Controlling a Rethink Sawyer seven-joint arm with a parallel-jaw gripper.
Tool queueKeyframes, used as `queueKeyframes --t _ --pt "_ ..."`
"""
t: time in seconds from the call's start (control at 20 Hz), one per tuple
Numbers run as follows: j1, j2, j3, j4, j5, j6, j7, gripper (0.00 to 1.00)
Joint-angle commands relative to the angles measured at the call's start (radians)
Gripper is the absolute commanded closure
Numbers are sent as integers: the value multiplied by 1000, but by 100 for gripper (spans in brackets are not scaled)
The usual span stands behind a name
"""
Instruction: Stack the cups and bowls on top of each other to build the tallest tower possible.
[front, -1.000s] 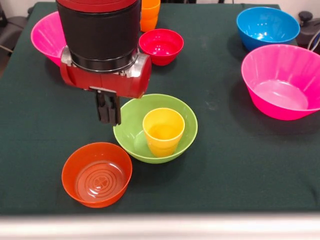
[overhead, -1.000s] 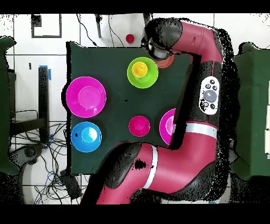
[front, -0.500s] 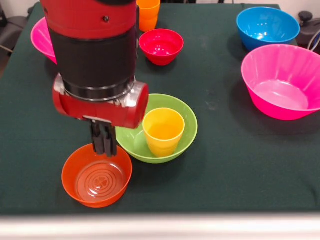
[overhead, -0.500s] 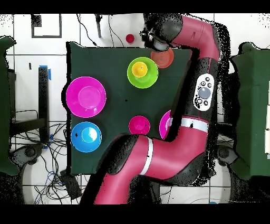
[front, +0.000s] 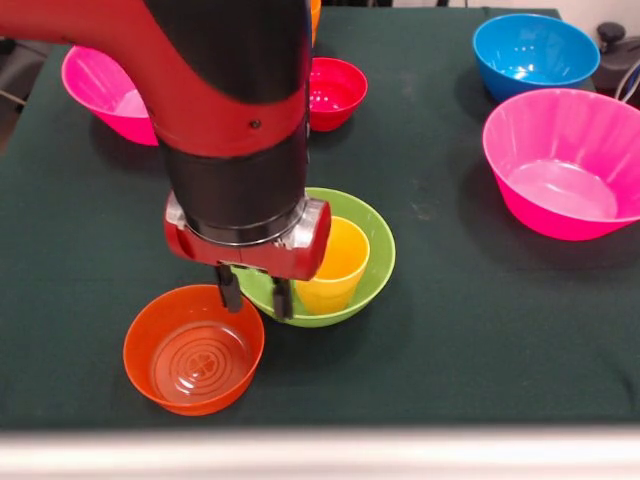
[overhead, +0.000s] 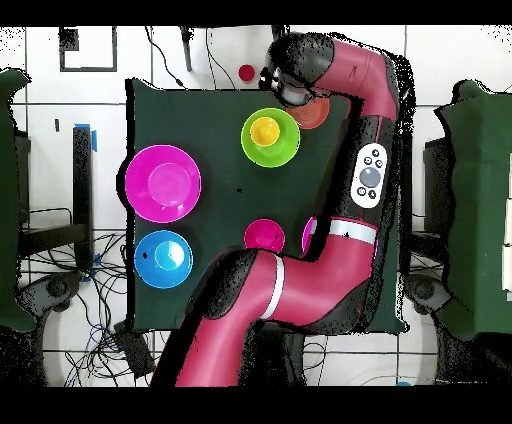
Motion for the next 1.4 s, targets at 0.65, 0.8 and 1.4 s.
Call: queueKeyframes --t 0.65,0.8,1.4 --pt "-28 12 523 -51 -574 109 -80 0" --pt "-48 4 631 -43 -685 112 -81 0" --pt "-111 22 901 -18 -995 114 -95 0"
